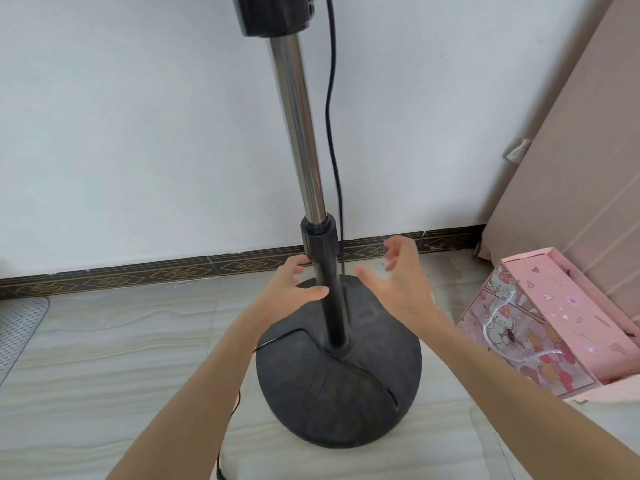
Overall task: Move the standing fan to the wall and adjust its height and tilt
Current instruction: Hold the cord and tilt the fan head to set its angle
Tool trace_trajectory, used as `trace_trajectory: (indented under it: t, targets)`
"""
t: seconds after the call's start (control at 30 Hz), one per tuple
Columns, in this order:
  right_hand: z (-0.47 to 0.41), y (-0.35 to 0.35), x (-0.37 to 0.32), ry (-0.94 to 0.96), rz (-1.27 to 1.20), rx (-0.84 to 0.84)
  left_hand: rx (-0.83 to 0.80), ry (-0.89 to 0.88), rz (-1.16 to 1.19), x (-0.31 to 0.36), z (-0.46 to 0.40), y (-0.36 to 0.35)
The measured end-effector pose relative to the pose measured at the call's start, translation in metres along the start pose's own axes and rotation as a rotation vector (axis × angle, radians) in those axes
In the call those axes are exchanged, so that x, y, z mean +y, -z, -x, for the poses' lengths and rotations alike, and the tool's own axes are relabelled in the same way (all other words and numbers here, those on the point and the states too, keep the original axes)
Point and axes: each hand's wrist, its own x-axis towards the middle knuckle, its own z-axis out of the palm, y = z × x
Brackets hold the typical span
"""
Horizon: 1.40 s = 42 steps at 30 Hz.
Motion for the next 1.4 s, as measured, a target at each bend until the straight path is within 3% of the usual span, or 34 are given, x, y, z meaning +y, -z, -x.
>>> trace_trajectory:
  t: [0.1,0.23,0.37,0.43,0.47,0.57,0.6,0.7,0.87,0.93,1.0,1.1,1.17,1.27,1.4]
  targets:
    - [-0.003,-0.024,0.001,-0.088,-0.012,-0.311,0.073,0.095,-0.010,0.008,0.017,0.000]
    - [0.044,-0.014,-0.012,-0.338,-0.127,-0.522,0.162,0.289,0.088,0.042,0.056,0.009]
    - [0.077,0.032,-0.069,-0.527,-0.197,-0.783,0.035,0.372,0.293,0.115,0.102,0.017]
    - [0.090,0.052,-0.094,-0.599,-0.260,-0.748,-0.043,0.365,0.447,0.160,0.117,0.017]
    - [0.095,0.061,-0.103,-0.606,-0.234,-0.734,0.010,0.355,0.439,0.179,0.116,0.018]
    - [0.098,0.092,-0.112,-0.637,-0.137,-0.648,0.471,0.314,0.215,0.222,0.097,0.028]
    - [0.098,0.102,-0.112,-0.642,-0.123,-0.622,0.543,0.307,0.172,0.230,0.092,0.028]
    - [0.090,0.116,-0.103,-0.626,-0.073,-0.549,0.553,0.362,0.049,0.238,0.074,0.019]
    - [0.066,0.132,-0.106,-0.610,-0.017,-0.538,0.688,0.446,0.089,0.238,0.067,0.006]
    - [0.060,0.137,-0.113,-0.596,-0.030,-0.524,0.646,0.483,0.084,0.232,0.079,0.005]
    - [0.057,0.149,-0.130,-0.563,-0.059,-0.544,0.504,0.531,0.224,0.238,0.099,0.009]
    - [0.067,0.164,-0.162,-0.469,-0.128,-0.764,0.170,0.619,0.646,0.267,0.141,0.015]
    - [0.080,0.176,-0.192,-0.437,-0.147,-0.944,0.029,0.620,0.811,0.296,0.174,0.027]
    - [0.105,0.193,-0.239,-0.435,-0.060,-1.086,0.060,0.615,1.020,0.333,0.209,0.051]
    - [0.112,0.230,-0.301,-0.493,-0.016,-0.914,0.118,0.579,1.033,0.382,0.229,0.093]
